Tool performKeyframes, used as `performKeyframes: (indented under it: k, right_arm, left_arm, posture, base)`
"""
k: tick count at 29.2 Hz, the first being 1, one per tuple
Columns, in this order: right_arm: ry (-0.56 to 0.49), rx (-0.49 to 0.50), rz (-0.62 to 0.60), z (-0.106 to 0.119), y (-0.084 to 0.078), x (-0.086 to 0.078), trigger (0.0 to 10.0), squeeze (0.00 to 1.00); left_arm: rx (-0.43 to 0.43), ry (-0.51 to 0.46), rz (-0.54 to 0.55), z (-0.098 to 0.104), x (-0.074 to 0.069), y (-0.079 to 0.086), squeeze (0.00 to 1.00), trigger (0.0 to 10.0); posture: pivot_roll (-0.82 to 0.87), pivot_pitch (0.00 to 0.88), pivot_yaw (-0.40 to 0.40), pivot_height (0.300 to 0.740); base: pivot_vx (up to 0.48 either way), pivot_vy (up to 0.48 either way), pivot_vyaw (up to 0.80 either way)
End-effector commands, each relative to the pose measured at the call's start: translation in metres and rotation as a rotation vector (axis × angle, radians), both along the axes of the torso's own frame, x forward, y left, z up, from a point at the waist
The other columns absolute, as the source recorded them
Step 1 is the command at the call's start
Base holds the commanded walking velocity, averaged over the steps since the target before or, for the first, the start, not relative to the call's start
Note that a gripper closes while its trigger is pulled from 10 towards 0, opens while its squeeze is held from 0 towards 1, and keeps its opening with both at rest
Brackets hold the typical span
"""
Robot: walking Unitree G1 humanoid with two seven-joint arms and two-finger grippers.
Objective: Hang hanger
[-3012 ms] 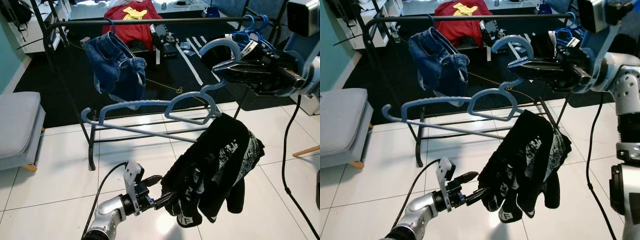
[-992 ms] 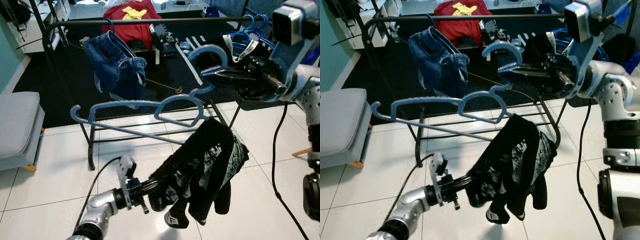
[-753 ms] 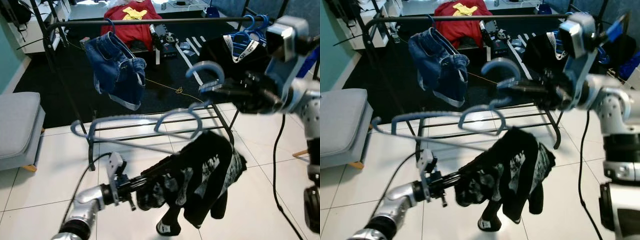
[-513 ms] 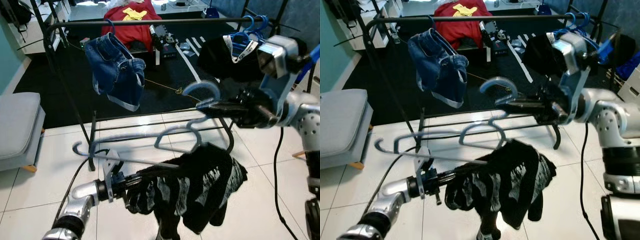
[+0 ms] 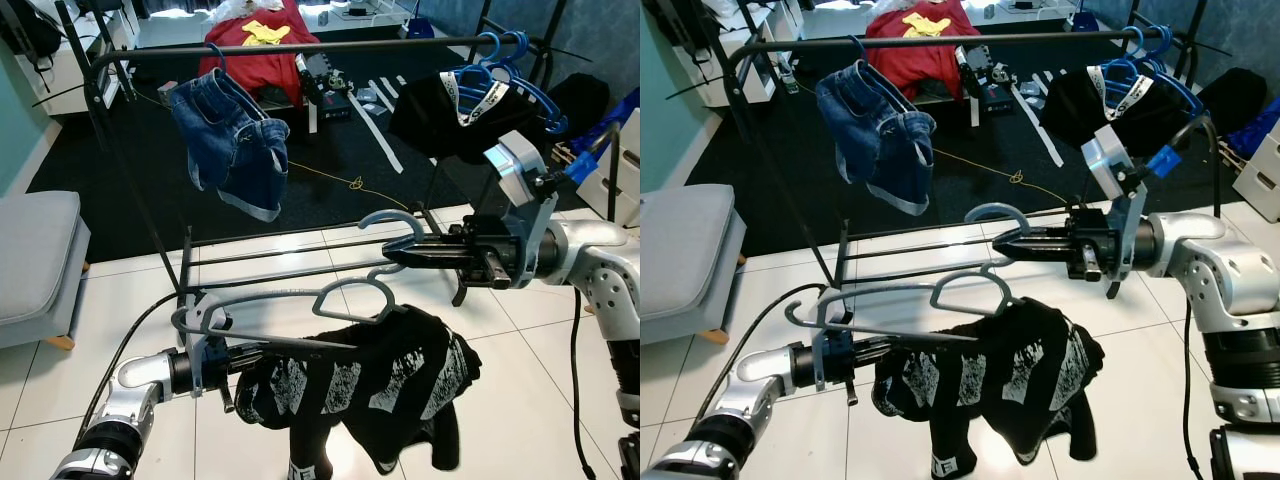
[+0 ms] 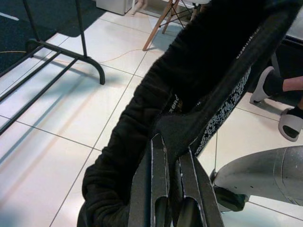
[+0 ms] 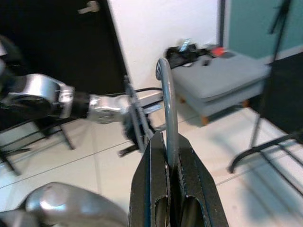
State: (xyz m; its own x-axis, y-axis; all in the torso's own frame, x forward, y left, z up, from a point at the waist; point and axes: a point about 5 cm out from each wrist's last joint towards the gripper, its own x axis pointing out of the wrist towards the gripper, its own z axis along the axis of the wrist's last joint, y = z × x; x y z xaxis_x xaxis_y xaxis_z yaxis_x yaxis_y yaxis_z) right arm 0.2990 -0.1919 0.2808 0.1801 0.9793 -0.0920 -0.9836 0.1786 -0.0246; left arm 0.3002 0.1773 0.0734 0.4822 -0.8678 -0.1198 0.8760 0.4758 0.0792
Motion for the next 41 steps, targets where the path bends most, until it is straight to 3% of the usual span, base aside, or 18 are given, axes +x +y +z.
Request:
performKeyframes:
  k: [1, 3, 4, 5, 6, 7, 8, 9, 10, 17, 18, 20, 24, 41]
  right_arm:
    - [-0.039, 0.006, -0.027, 0.005, -0.004, -0.001, 0.0, 0.0]
    - [-0.066, 0.039, -0.068, 0.008, -0.007, 0.001, 0.0, 0.0]
    - [-0.102, 0.136, -0.093, 0.017, -0.01, 0.001, 0.0, 0.0]
    - [-0.102, 0.136, -0.093, 0.017, -0.01, 0.001, 0.0, 0.0]
    - [-0.127, 0.218, -0.102, 0.026, -0.012, 0.001, 0.0, 0.0]
    - [-0.127, 0.218, -0.102, 0.026, -0.012, 0.001, 0.0, 0.0]
    - [-0.138, 0.307, -0.087, 0.035, -0.013, -0.001, 0.0, 0.0]
    - [-0.138, 0.307, -0.087, 0.035, -0.013, -0.001, 0.0, 0.0]
    - [-0.146, 0.368, -0.067, 0.042, -0.013, -0.003, 0.0, 0.0]
    - [-0.147, 0.333, -0.089, 0.039, -0.016, -0.004, 0.0, 0.0]
    - [-0.085, 0.254, -0.064, 0.025, -0.016, -0.008, 0.0, 0.0]
    - [-0.019, 0.204, -0.027, 0.014, -0.015, -0.014, 0.0, 0.0]
    - [0.054, 0.18, -0.006, 0.001, -0.012, -0.019, 0.0, 0.0]
    - [0.196, 0.059, -0.109, -0.035, -0.012, -0.022, 0.0, 0.0]
  left_arm:
    - [0.026, -0.009, 0.002, 0.0, -0.003, 0.01, 0.0, 0.0]
    - [0.024, -0.005, 0.003, 0.0, -0.004, 0.011, 0.0, 0.0]
    - [0.019, 0.007, -0.008, -0.001, -0.005, 0.01, 0.0, 0.0]
    - [0.019, 0.007, -0.008, -0.001, -0.005, 0.01, 0.0, 0.0]
    - [0.014, 0.019, -0.017, -0.003, -0.007, 0.008, 0.0, 0.0]
    - [0.014, 0.019, -0.017, -0.003, -0.007, 0.008, 0.0, 0.0]
    - [0.01, 0.031, -0.024, -0.005, -0.007, 0.006, 0.0, 0.0]
    - [0.01, 0.031, -0.024, -0.005, -0.007, 0.006, 0.0, 0.0]
    - [0.001, 0.044, -0.022, -0.007, -0.008, 0.004, 0.0, 0.0]
    - [-0.003, 0.041, -0.009, -0.007, -0.006, 0.002, 0.0, 0.0]
    - [0.028, -0.001, 0.015, -0.001, -0.002, 0.007, 0.0, 0.0]
    - [0.062, -0.041, 0.04, 0.005, 0.002, 0.013, 0.0, 0.0]
    - [0.11, -0.1, 0.086, 0.017, 0.01, 0.022, 0.0, 0.0]
    - [0.177, -0.215, 0.132, 0.047, 0.025, 0.036, 0.0, 0.0]
  posture:
    - [0.0, 0.106, 0.069, 0.74]
    - [0.0, 0.101, 0.073, 0.74]
    - [0.0, 0.101, 0.078, 0.74]
    - [0.0, 0.101, 0.078, 0.74]
    - [0.01, 0.1, 0.08, 0.74]
    - [0.01, 0.1, 0.08, 0.74]
    - [0.0, 0.1, 0.081, 0.74]
    - [0.0, 0.1, 0.081, 0.74]
    - [0.0, 0.1, 0.081, 0.74]
    - [0.0, 0.101, 0.085, 0.74]
    - [0.0, 0.105, 0.087, 0.74]
    - [0.0, 0.107, 0.087, 0.74]
    - [0.0, 0.111, 0.086, 0.74]
    - [0.01, 0.122, 0.087, 0.74]
  base:
    - [0.0, 0.0, 0.0]
    - [0.0, 0.0, 0.0]
    - [0.0, 0.0, 0.0]
    - [0.0, 0.0, 0.0]
    - [0.0, 0.0, 0.0]
    - [0.0, 0.0, 0.0]
    - [0.0, 0.0, 0.0]
    - [0.0, 0.0, 0.0]
    - [0.0, 0.0, 0.0]
    - [0.0, 0.0, 0.0]
    - [0.0, 0.0, 0.0]
    - [0.0, 0.0, 0.0]
    - [0.0, 0.0, 0.0]
    - [0.0, 0.0, 0.0]
